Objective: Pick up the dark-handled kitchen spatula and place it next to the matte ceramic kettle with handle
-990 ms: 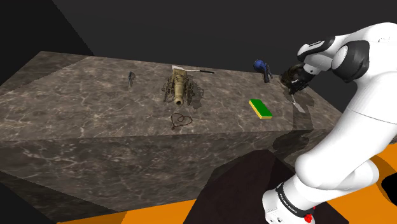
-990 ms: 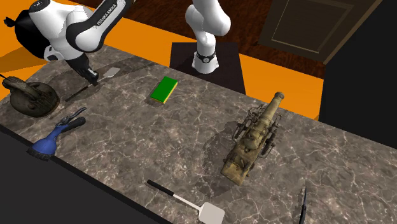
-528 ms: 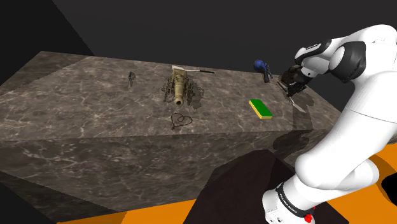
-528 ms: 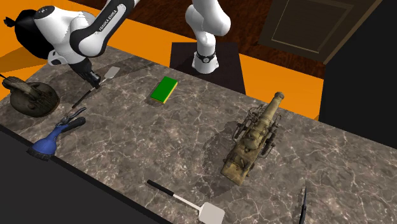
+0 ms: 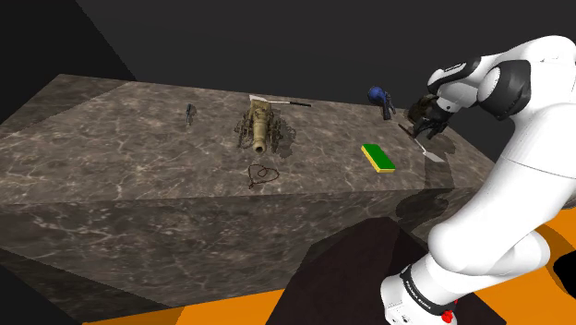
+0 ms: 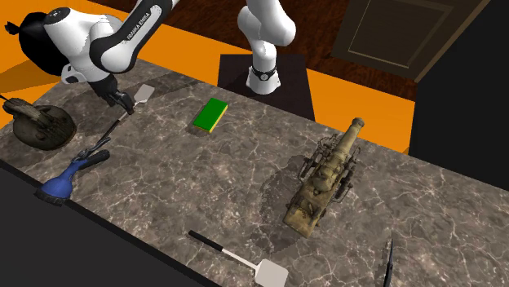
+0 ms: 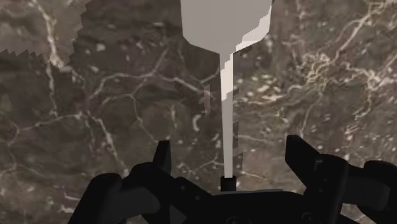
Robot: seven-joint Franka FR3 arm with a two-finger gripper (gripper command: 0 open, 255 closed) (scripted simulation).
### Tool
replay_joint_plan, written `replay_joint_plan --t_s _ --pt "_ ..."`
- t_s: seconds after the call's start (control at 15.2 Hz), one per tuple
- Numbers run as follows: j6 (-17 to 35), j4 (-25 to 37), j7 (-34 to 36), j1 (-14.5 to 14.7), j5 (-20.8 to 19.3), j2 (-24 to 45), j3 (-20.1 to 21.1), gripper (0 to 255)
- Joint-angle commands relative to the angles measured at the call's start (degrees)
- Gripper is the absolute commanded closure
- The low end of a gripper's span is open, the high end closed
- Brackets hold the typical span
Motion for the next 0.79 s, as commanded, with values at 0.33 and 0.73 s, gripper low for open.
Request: replay_joint_plan --t_s 0.33,0.73 --pt "-6.05 3.46 1.36 0.45 -2.12 -3.05 -0.84 0" --pt "-6.05 3.46 1.36 0.44 -2.12 -3.05 -0.84 0"
